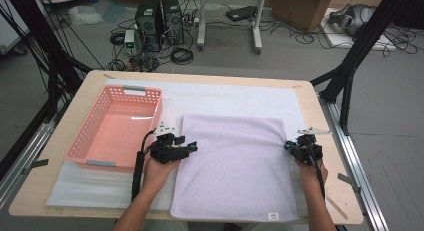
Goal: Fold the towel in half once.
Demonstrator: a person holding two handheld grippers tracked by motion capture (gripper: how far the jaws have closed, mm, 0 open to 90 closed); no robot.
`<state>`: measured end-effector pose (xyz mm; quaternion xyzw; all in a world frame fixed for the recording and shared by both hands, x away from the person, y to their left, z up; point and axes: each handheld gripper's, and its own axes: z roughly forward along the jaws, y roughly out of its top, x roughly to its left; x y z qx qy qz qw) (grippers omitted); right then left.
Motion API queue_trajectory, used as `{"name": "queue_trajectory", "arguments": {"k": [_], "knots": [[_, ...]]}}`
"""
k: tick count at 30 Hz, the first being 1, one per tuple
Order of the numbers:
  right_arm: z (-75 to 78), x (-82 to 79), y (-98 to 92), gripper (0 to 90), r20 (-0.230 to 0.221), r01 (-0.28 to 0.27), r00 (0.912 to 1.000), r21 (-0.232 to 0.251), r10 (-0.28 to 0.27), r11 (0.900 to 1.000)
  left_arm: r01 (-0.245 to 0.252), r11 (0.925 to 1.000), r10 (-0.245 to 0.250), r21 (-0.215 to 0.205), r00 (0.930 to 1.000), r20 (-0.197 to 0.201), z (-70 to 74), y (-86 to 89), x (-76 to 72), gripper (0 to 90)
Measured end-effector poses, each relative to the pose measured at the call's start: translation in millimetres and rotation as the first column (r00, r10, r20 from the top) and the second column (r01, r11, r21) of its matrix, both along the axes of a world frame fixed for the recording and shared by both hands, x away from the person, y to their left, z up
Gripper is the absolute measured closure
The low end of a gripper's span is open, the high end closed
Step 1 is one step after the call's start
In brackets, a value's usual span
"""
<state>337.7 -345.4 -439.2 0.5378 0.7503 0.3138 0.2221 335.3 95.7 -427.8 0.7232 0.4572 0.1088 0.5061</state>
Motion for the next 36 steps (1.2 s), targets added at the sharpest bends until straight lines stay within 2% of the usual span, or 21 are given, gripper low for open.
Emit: {"name": "queue_trajectory", "arguments": {"k": [1, 3, 5, 7, 10, 14, 16, 18, 20, 22, 26, 29, 32, 34, 36], "knots": [[1.2, 0.6, 0.1, 63.9, 0.009, -0.004, 1.0000, 0.001, 0.004, 1.000, -0.008, 1.0000, 0.008, -0.003, 0.9999, 0.010, 1.2, -0.8, 4.6, 41.8], [4.9, 2.6, -5.0, 59.6, 0.044, -0.003, 0.9990, 0.047, 0.001, 0.999, -0.023, 0.9997, 0.022, 0.004, 0.9997, 0.014, 3.9, -1.7, 16.0, 41.0], [9.1, 5.3, -10.0, 55.2, 0.058, 0.007, 0.9982, 0.092, -0.013, 0.996, -0.029, 0.9995, 0.030, -0.011, 0.9993, 0.022, 6.0, -1.3, 28.3, 39.3], [12.1, 7.9, -12.5, 55.5, 0.063, -0.010, 0.9980, 0.103, 0.004, 0.995, -0.036, 0.9993, 0.035, 0.011, 0.9985, 0.041, 7.9, -3.3, 39.9, 39.5], [13.6, 10.3, -11.7, 55.7, 0.065, -0.034, 0.9975, 0.100, 0.028, 0.994, -0.057, 0.9972, 0.055, 0.049, 0.9981, 0.029, 6.3, -9.1, 58.1, 39.5], [13.0, 14.9, -14.6, 54.0, 0.063, -0.042, 0.9974, 0.128, 0.034, 0.991, -0.087, 0.9953, 0.085, 0.042, 0.9956, 0.039, -1.1, -11.9, 77.4, 39.5], [11.8, 18.8, -17.9, 51.7, 0.073, -0.053, 0.9965, 0.156, 0.042, 0.986, -0.111, 0.9935, 0.109, 0.025, 0.9930, 0.046, -6.9, -10.0, 83.8, 39.5], [11.1, 26.3, -21.1, 44.0, 0.069, -0.062, 0.9963, 0.160, 0.051, 0.985, -0.131, 0.9907, 0.130, 0.037, 0.9912, 0.022, -14.5, -7.8, 88.3, 39.7], [11.0, 35.8, -22.7, 36.9, 0.080, -0.066, 0.9954, 0.167, 0.053, 0.984, -0.126, 0.9897, 0.126, 0.068, 0.9920, 0.001, -21.3, -8.8, 90.8, 40.4], [10.6, 46.2, -23.4, 36.5, 0.071, -0.079, 0.9953, 0.190, 0.066, 0.979, -0.139, 0.9885, 0.140, 0.059, 0.9902, -0.004, -23.2, -8.1, 92.8, 41.5], [11.7, 62.2, -19.8, 36.7, 0.061, -0.113, 0.9929, 0.205, 0.102, 0.972, -0.159, 0.9864, 0.159, 0.041, 0.9873, 0.007, -23.3, -3.6, 95.0, 43.8], [10.3, 70.8, -16.1, 36.7, 0.049, -0.156, 0.9876, 0.211, 0.150, 0.965, -0.176, 0.9827, 0.176, 0.058, 0.9843, -0.001, -23.5, -3.9, 95.3, 43.3], [6.1, 76.7, -12.6, 36.2, 0.018, -0.151, 0.9884, 0.196, 0.151, 0.969, -0.221, 0.9717, 0.224, 0.084, 0.9744, -0.024, -24.2, -3.5, 96.6, 41.7], [4.1, 80.0, -10.7, 36.2, 0.015, -0.148, 0.9889, 0.175, 0.148, 0.973, -0.238, 0.9667, 0.242, 0.094, 0.9698, -0.032, -24.7, -4.8, 97.1, 41.1], [1.4, 84.1, -6.9, 39.0, -0.004, -0.127, 0.9917, 0.152, 0.129, 0.980, -0.216, 0.9656, 0.223, 0.145, 0.9741, -0.035, -24.6, -9.9, 98.2, 41.6]]}}
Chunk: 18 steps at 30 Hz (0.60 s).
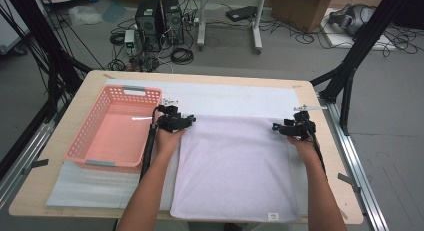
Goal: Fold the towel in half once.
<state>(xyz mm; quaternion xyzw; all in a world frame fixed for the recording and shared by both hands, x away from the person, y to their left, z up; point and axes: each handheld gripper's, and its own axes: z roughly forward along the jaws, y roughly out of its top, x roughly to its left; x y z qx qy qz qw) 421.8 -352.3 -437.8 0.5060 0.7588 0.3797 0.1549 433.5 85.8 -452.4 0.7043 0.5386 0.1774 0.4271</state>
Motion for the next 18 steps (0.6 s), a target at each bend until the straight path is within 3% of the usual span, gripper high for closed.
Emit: {"name": "queue_trajectory", "arguments": {"k": [2, 3, 5, 6, 7, 8, 9, 10, 12, 14, 15, 16, 17, 18], "knots": [[-6.1, 4.0, 8.0, 42.3, -0.021, 0.016, 0.9996, -0.038, -0.017, 0.999, 0.003, 0.9962, -0.005, 0.087, 0.9999, 0.016, 0.6, -9.1, -1.3, 41.2], [-6.9, 4.0, 12.0, 44.9, 0.003, 0.029, 0.9996, -0.065, -0.029, 0.997, -0.002, 0.9932, -0.001, 0.117, 0.9997, 0.024, 0.8, -12.1, -1.8, 42.4], [-7.2, 3.7, 16.2, 49.0, 0.020, 0.050, 0.9986, -0.097, -0.049, 0.994, 0.012, 0.9926, -0.015, 0.121, 0.9994, 0.031, 1.2, -12.8, -2.9, 55.7], [-7.0, 3.3, 17.3, 51.6, 0.021, 0.057, 0.9983, -0.101, -0.055, 0.993, 0.065, 0.9929, -0.069, 0.099, 0.9971, 0.031, 0.8, -13.1, -3.4, 68.6], [-6.3, 2.6, 18.5, 61.0, 0.017, 0.063, 0.9979, -0.106, -0.062, 0.992, 0.088, 0.9876, -0.095, 0.130, 0.9947, 0.041, 1.2, -16.6, -5.1, 84.4], [-5.1, 2.0, 20.1, 79.1, 0.008, 0.046, 0.9989, -0.098, -0.045, 0.994, 0.087, 0.9844, -0.095, 0.153, 0.9943, 0.048, 1.6, -19.0, -6.5, 84.9], [-4.7, 1.6, 23.3, 83.6, 0.002, 0.012, 0.9999, -0.092, -0.012, 0.996, 0.090, 0.9852, -0.097, 0.146, 0.9943, 0.045, 1.7, -18.2, -6.3, 85.4], [-3.5, 1.0, 27.5, 84.7, 0.008, 0.018, 0.9998, -0.124, -0.018, 0.992, 0.085, 0.9897, -0.089, 0.115, 0.9955, 0.032, 1.8, -15.3, -5.2, 85.6], [-1.1, 1.5, 28.2, 85.6, 0.000, 0.017, 0.9998, -0.130, -0.017, 0.991, 0.035, 0.9969, -0.037, 0.070, 0.9990, 0.025, 4.9, -9.9, -4.6, 85.9], [4.9, -0.8, 24.5, 85.7, 0.050, 0.028, 0.9985, -0.102, -0.023, 0.994, -0.002, 0.9996, -0.001, 0.027, 0.9944, 0.106, 14.6, -6.4, -6.9, 86.0], [10.1, -2.9, 23.0, 85.7, 0.102, 0.031, 0.9946, -0.077, -0.023, 0.997, -0.013, 0.9996, 0.008, 0.027, 0.9872, 0.159, 20.2, -6.3, -8.9, 86.0], [15.3, -4.8, 23.2, 85.7, 0.152, 0.032, 0.9881, -0.082, -0.019, 0.996, -0.023, 0.9993, 0.017, 0.031, 0.9787, 0.204, 24.6, -6.1, -10.5, 86.0], [19.6, -6.2, 23.7, 85.6, 0.195, 0.032, 0.9806, -0.097, -0.013, 0.995, -0.037, 0.9992, 0.032, 0.017, 0.9739, 0.225, 26.8, -6.1, -11.5, 85.9], [22.4, -6.7, 23.9, 85.3, 0.227, 0.033, 0.9738, -0.105, -0.009, 0.994, -0.037, 0.9993, 0.035, 0.002, 0.9748, 0.220, 26.7, -5.7, -10.9, 85.8]]}}
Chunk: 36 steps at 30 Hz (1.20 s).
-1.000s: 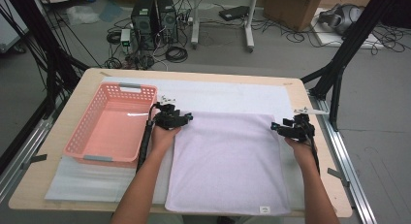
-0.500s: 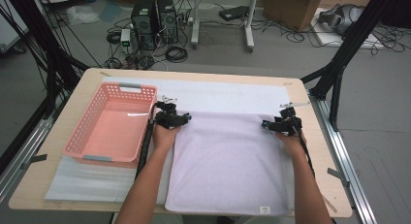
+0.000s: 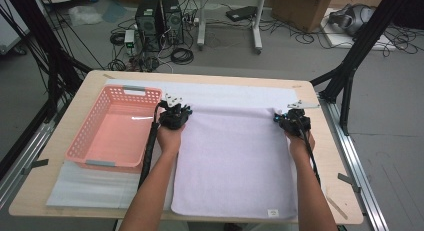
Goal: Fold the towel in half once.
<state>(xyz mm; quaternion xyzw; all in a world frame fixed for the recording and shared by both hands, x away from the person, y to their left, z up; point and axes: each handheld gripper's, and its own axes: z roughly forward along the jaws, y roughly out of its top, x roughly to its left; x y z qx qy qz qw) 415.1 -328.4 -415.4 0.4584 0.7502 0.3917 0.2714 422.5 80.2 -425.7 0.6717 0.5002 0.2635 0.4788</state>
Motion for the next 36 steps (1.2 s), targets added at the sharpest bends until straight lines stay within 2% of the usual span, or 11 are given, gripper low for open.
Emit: {"name": "queue_trajectory", "arguments": {"k": [2, 4, 5, 8, 11, 14, 16, 22, 27, 31, 36], "knots": [[-1.0, 1.2, 1.2, 75.4, 0.009, 0.024, 0.9997, -0.010, -0.024, 1.000, -0.025, 0.9997, 0.025, -0.008, 0.9988, -0.044, -3.9, 0.2, 1.8, 78.8], [-5.8, 2.6, 0.2, 53.0, -0.037, 0.103, 0.9940, -0.004, -0.103, 0.995, -0.065, 0.9971, 0.061, -0.040, 0.9930, -0.101, -6.0, 3.3, 3.3, 48.4], [-8.2, 2.8, -3.0, 48.7, -0.073, 0.141, 0.9875, 0.014, -0.139, 0.990, -0.062, 0.9973, 0.057, -0.041, 0.9928, -0.105, -6.0, 4.7, 2.3, 44.3], [-6.7, -1.4, -10.3, 58.7, -0.102, 0.168, 0.9811, 0.032, -0.164, 0.985, -0.029, 0.9992, 0.026, -0.026, 0.9944, -0.102, -5.8, 5.9, -1.9, 44.7], [-3.7, -2.9, -4.5, 66.1, -0.107, 0.048, 0.9934, 0.049, -0.042, 0.998, 0.038, 0.9989, -0.041, -0.027, 0.9922, -0.118, -8.7, 3.4, -6.4, 54.9], [-13.4, -1.1, 9.4, 59.4, -0.216, -0.104, 0.9681, 0.116, 0.127, 0.988, 0.110, 0.9939, -0.108, 0.007, 0.9852, -0.133, -15.7, 1.0, -9.9, 72.0], [-20.4, -3.3, 21.3, 63.5, -0.266, -0.152, 0.9528, 0.003, 0.147, 0.988, 0.145, 0.9877, -0.133, 0.059, 0.9767, -0.168, -22.6, -1.8, -11.4, 77.0], [-16.7, -11.7, 27.1, 52.5, -0.233, -0.080, 0.9720, -0.192, 0.034, 0.978, 0.169, 0.9755, -0.143, 0.141, 0.9740, -0.176, -24.3, -5.5, -15.9, 76.9], [-17.6, -16.1, -8.3, 52.3, -0.256, 0.056, 0.9635, -0.087, -0.077, 0.995, 0.125, 0.9819, -0.096, 0.142, 0.9758, -0.196, -20.4, -0.6, -17.5, 74.8], [-13.9, -34.8, -24.9, 49.0, -0.204, 0.038, 0.9785, 0.016, -0.034, 0.999, 0.161, 0.9859, -0.152, 0.044, 0.9735, -0.171, -13.4, 7.2, -22.3, 61.0], [-5.6, -65.5, -40.9, 44.3, -0.115, -0.024, 0.9926, 0.121, 0.038, 0.992, 0.218, 0.9733, -0.222, -0.073, 0.9734, -0.056, 8.3, 7.3, -35.2, 41.6]]}}
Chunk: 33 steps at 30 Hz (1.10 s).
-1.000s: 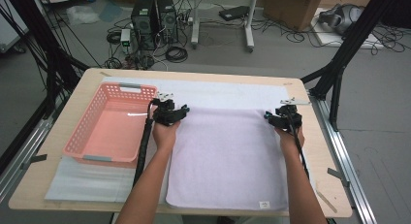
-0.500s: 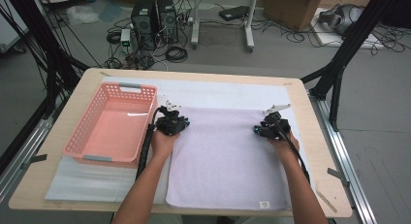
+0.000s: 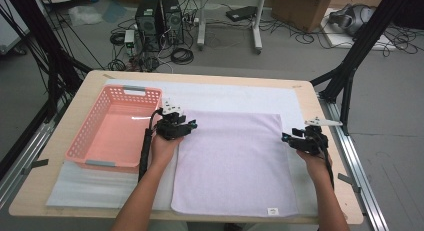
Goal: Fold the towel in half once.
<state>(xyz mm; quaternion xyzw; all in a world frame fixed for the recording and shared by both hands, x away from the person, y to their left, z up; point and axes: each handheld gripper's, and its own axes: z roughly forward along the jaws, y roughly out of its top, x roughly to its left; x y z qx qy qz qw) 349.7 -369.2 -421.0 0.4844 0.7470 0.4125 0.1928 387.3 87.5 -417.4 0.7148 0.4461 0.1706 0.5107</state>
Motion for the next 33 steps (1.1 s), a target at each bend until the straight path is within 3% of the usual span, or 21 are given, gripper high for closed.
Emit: {"name": "queue_trajectory", "arguments": {"k": [2, 5, 9, 12, 14, 16, 19, 24, 33], "knots": [[1.7, -11.0, -4.1, 41.1, 0.018, -0.016, 0.9997, 0.018, 0.015, 1.000, 0.030, 0.9975, -0.031, -0.064, 0.9995, -0.010, 4.9, -1.8, -3.6, 29.4], [5.0, -25.7, -4.9, 34.7, 0.050, -0.054, 0.9973, 0.011, 0.053, 0.998, 0.061, 0.9955, -0.060, -0.073, 0.9980, 0.021, 9.2, -2.3, -10.0, 13.5], [8.7, -46.5, -2.0, 30.5, 0.121, -0.092, 0.9884, -0.006, 0.092, 0.996, 0.062, 0.9901, -0.052, -0.126, 0.9957, 0.077, 8.5, 5.9, -18.1, 14.1], [7.9, -54.6, -1.2, 25.2, 0.143, -0.107, 0.9840, -0.003, 0.106, 0.994, 0.103, 0.9905, -0.092, -0.091, 0.9884, 0.121, 6.3, 9.6, -24.6, 24.5], [8.5, -55.5, 0.2, 23.8, 0.136, -0.119, 0.9831, -0.033, 0.122, 0.992, 0.121, 0.9913, -0.108, -0.053, 0.9755, 0.191, 4.6, 9.2, -30.5, 25.0], [8.0, -54.6, 0.1, 20.8, 0.138, -0.115, 0.9835, -0.029, 0.118, 0.993, 0.114, 0.9929, -0.102, -0.034, 0.9653, 0.240, 3.7, 10.0, -36.3, 24.6], [5.3, -51.6, 0.8, 20.6, 0.136, -0.124, 0.9832, 0.008, 0.122, 0.992, 0.127, 0.9915, -0.119, -0.027, 0.9705, 0.210, 3.8, 13.8, -40.1, 25.6], [1.9, -46.9, 8.4, 20.6, 0.124, -0.148, 0.9813, -0.001, 0.147, 0.989, 0.114, 0.9935, -0.112, -0.002, 0.9779, 0.177, 2.5, 18.3, -41.6, 20.1], [1.4, -47.2, 6.0, 20.5, 0.121, -0.145, 0.9826, 0.024, 0.141, 0.989, 0.082, 0.9950, -0.072, -0.058, 0.9847, 0.159, 1.7, 22.1, -35.9, 19.2]]}}
